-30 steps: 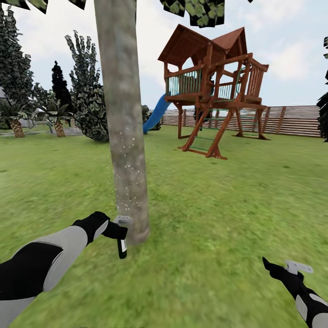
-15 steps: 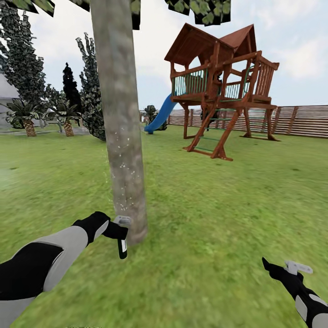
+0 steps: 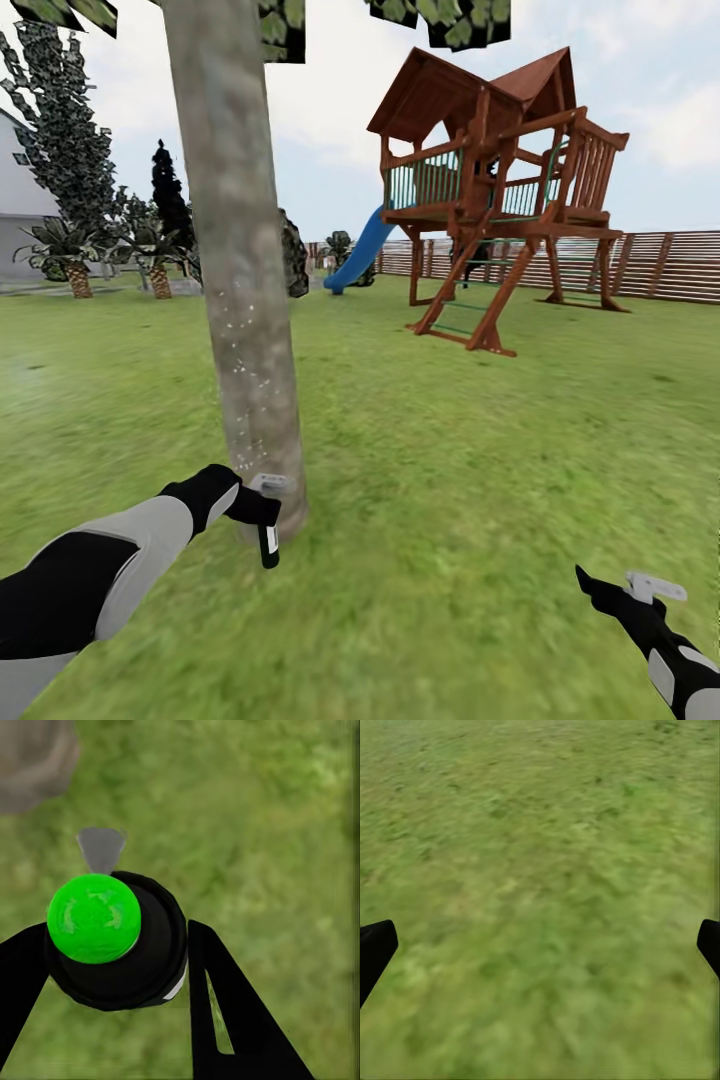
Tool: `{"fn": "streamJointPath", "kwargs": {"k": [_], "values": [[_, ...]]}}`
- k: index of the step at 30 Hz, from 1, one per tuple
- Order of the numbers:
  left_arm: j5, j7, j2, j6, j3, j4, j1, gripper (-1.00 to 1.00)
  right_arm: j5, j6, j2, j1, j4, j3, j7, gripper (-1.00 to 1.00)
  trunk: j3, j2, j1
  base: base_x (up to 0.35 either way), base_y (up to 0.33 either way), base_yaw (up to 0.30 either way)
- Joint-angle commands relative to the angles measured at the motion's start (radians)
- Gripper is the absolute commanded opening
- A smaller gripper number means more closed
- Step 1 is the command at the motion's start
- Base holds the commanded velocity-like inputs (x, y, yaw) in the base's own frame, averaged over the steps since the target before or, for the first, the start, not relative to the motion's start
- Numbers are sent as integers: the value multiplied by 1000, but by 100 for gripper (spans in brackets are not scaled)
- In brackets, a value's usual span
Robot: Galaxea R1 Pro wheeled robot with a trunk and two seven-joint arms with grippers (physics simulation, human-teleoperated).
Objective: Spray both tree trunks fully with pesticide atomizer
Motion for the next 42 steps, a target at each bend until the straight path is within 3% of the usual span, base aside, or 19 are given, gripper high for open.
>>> {"fn": "streamJointPath", "kwargs": {"k": [1, 22, 42], "values": [[0, 0, 0, 0, 1, 0, 0, -100, 0, 0, 0, 1, 0, 0, 0, 100, 0, 0, 0, 177, -304, 7], [0, 0, 0, 0, 1, 0, 0, -100, -1, 0, 0, 1, 0, 0, 0, 100, 0, 0, 0, 124, -305, 235], [0, 0, -8, 0, 1, 0, 1, -100, -1, 0, 0, 1, 0, 0, 0, 100, 0, 0, 0, 14, -310, 256]]}}
